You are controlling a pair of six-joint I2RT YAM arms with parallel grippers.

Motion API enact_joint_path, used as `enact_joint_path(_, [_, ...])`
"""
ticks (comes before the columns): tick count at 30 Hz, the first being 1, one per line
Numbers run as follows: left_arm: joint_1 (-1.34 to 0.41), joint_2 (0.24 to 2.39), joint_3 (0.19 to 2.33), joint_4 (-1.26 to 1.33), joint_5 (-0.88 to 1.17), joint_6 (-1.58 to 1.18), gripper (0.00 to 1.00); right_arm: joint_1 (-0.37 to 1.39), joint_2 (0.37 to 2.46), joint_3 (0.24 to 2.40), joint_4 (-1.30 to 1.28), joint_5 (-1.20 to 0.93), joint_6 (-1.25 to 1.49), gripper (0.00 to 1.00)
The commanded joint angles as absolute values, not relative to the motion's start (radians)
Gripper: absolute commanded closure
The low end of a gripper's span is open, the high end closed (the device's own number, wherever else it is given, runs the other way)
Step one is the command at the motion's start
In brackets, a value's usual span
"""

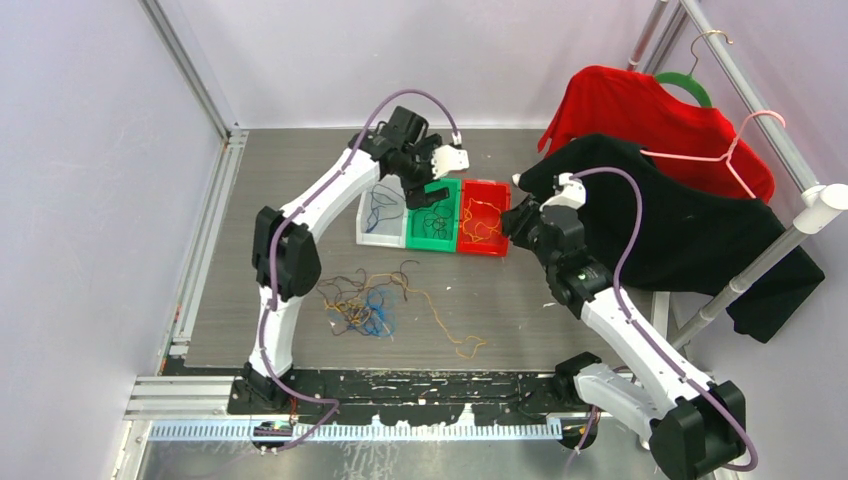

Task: Untangle the cables
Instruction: Place the cable in the bin, then untie the cable.

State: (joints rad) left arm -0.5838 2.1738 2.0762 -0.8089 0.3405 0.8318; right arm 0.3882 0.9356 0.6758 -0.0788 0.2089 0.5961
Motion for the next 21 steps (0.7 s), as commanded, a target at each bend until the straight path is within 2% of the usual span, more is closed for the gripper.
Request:
enact_joint_path(1, [-0.58, 2.052, 2.138, -0.9, 0.359, 0.724, 0.0, 0.382, 0.904, 0.731, -0.094, 0.242, 0.537, 0.44])
enact_joint_path(3, [-0.58, 2.036, 2.185, -0.908, 0.281, 0.635, 0.0, 0.382, 0.896, 0.737, -0.1, 0.252, 0.502, 0.1])
enact_joint_path(4, [-0.58, 2.032, 2.217, -0.913, 0.213, 0.584, 0.0, 0.382, 0.89, 0.747, -0.106, 0.265, 0.482, 0.01])
enact_joint_path(5, [-0.58, 2.029, 2.25, -0.922, 0.139, 0.538, 0.0, 0.382, 0.885, 0.759, -0.117, 0.28, 0.472, 0.0])
enact_joint_path(7, [-0.568, 2.023, 2.32, -0.991, 0.05, 0.492, 0.0, 0.383, 0.884, 0.792, -0.137, 0.303, 0.466, 0.0])
enact_joint_path(9, [-0.532, 2.004, 2.349, -1.076, 0.068, 0.437, 0.0, 0.383, 0.903, 0.831, -0.171, 0.429, 0.551, 0.0])
enact_joint_path(10, [-0.506, 1.985, 2.333, -1.107, 0.104, 0.406, 0.0, 0.383, 0.921, 0.864, -0.221, 0.469, 0.589, 0.0])
enact_joint_path(12, [-0.446, 1.933, 2.249, -1.167, 0.203, 0.389, 0.0, 0.383, 0.97, 0.92, -0.274, 0.417, 0.557, 0.0])
enact_joint_path(14, [-0.365, 1.861, 2.12, -1.215, 0.327, 0.416, 0.06, 0.382, 1.004, 0.938, -0.282, 0.335, 0.527, 0.0])
enact_joint_path(18, [-0.239, 1.72, 1.816, -1.274, 0.486, 0.543, 0.12, 0.383, 1.033, 0.927, -0.261, 0.177, 0.555, 0.21])
enact_joint_path(21, [-0.219, 1.593, 1.57, -1.249, 0.485, 0.676, 0.12, 0.388, 1.058, 0.921, -0.253, 0.11, 0.575, 0.27])
